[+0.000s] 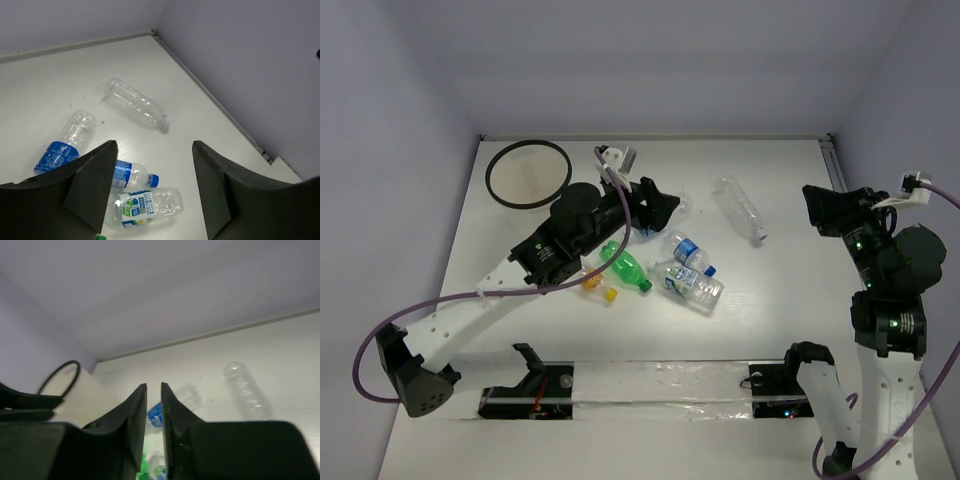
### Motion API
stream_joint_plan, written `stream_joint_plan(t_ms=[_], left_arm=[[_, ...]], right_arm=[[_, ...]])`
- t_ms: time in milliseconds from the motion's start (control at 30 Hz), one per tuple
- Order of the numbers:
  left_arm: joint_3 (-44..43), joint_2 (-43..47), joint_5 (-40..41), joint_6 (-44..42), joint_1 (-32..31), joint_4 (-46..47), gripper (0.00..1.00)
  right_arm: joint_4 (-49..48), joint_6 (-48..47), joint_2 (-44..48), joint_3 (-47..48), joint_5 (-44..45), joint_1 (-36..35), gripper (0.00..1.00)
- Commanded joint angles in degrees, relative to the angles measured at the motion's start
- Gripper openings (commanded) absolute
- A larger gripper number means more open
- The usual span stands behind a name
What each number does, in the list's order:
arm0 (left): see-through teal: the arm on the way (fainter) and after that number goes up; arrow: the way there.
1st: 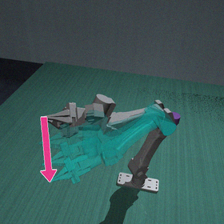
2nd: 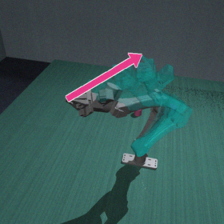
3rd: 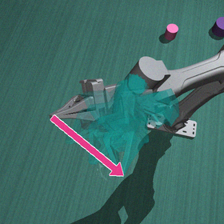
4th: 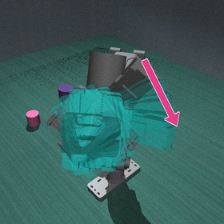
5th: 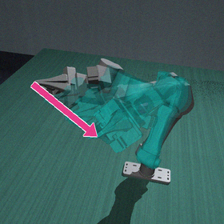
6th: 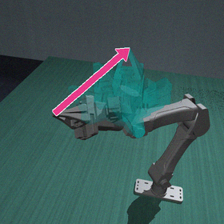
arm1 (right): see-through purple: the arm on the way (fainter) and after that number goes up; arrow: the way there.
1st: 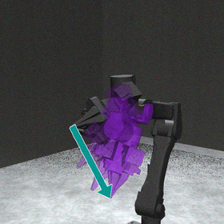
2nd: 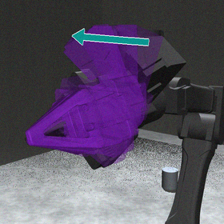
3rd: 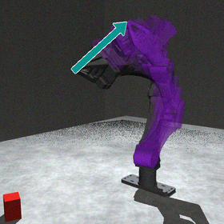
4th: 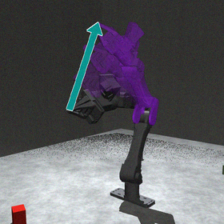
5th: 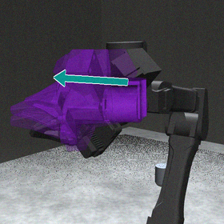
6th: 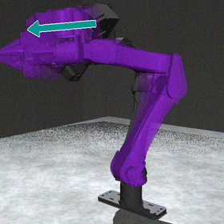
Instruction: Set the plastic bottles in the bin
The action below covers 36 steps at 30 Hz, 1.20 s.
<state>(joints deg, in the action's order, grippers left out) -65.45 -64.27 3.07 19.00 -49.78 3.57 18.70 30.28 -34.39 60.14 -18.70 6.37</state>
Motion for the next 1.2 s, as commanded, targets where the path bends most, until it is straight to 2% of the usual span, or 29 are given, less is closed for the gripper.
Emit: stream_joint_plan(t_ms=[0,67,133,167,233,267,300,333,467,533,567,600,667,700,733,767,833,867,933,967,1067,1167], left_arm=[[-1.9,-1.6,-0.3,-2.1,-0.1,2.1,0.58],[-2.0,-2.9,1.6,-2.0,-0.1,2.5,0.46],[-3.3,-4.9,3.5,-2.1,-0.1,2.3,0.41],[-4.2,-6.0,3.4,-2.4,-0.1,1.7,0.39],[-8.0,-9.7,2.3,-5.4,-0.1,-0.8,0.25],[-9.2,-11.0,2.0,-6.5,-0.1,-2.3,0.09],[-10.5,-12.1,1.8,-7.9,-0.1,-2.6,0.04],[-10.7,-14.2,2.6,-9.8,-0.1,-2.5,0.00],[-10.6,-19.3,4.6,-11.5,1.8,-1.1,0.00],[-12.8,-23.9,3.4,-12.3,2.8,-2.8,0.12],[-13.5,-25.4,2.8,-13.0,4.4,-3.2,0.13],[-14.3,-26.8,2.0,-13.6,5.3,-3.5,0.25],[-15.4,-30.9,-1.5,-15.1,7.1,-3.5,0.41],[-16.5,-32.1,-2.0,-17.1,8.4,-5.1,0.62],[-17.2,-35.0,-3.1,-18.3,9.0,-5.8,0.68],[-18.3,-36.6,-5.1,-18.6,9.7,-6.9,0.73],[-21.6,-41.2,-8.5,-22.0,10.8,-8.1,0.74],[-23.2,-42.8,-9.1,-22.7,11.3,-8.8,0.74],[-28.0,-46.9,-10.4,-24.5,11.3,-11.2,0.74],[-29.9,-48.4,-10.6,-25.2,11.3,-12.2,0.75],[-36.2,-53.2,-11.3,-26.9,11.8,-15.2,0.76],[-42.0,-57.9,-13.4,-28.7,11.8,-18.3,0.77]], right_arm=[[-5.4,1.7,-1.3,0.0,-5.0,-0.1,0.20],[-9.7,3.4,-2.0,-0.2,-6.7,-0.1,0.07],[-13.4,5.2,-4.4,-0.4,-8.3,-0.1,0.00],[-14.0,5.4,-5.8,0.3,-8.8,-0.1,0.00],[-15.3,5.7,-9.5,1.8,-10.5,-0.1,0.00],[-16.1,5.9,-10.4,1.9,-10.6,-0.1,0.00],[-16.1,5.7,-11.3,2.1,-10.0,-0.1,0.00],[-16.2,5.2,-11.9,1.9,-9.4,-0.7,0.00],[-13.7,1.9,-14.3,0.7,-4.8,-2.4,0.00],[-13.2,0.7,-14.8,-0.1,-3.0,-3.2,0.00],[-13.5,0.6,-15.0,-1.2,-2.6,-4.0,0.00],[-13.6,0.4,-15.0,-1.8,-1.9,-4.0,0.00],[-14.1,0.3,-14.8,-2.7,-1.5,-4.6,0.00],[-14.3,0.4,-14.7,-3.7,-1.5,-4.6,0.00],[-14.4,0.2,-14.4,-4.1,-1.6,-5.1,0.00],[-14.6,0.1,-14.2,-4.5,-1.7,-5.1,0.05],[-14.7,-0.4,-13.8,-5.6,-2.0,-5.1,0.13],[-14.6,-0.5,-13.6,-5.7,-2.1,-5.1,0.28],[-14.4,-1.1,-13.2,-6.3,-2.3,-5.1,0.42],[-14.1,-1.3,-13.0,-6.5,-2.4,-5.1,0.53],[-13.6,-2.0,-12.7,-6.9,-2.0,-5.7,0.60],[-13.2,-2.3,-12.8,-6.9,-2.2,-5.7,0.61]])
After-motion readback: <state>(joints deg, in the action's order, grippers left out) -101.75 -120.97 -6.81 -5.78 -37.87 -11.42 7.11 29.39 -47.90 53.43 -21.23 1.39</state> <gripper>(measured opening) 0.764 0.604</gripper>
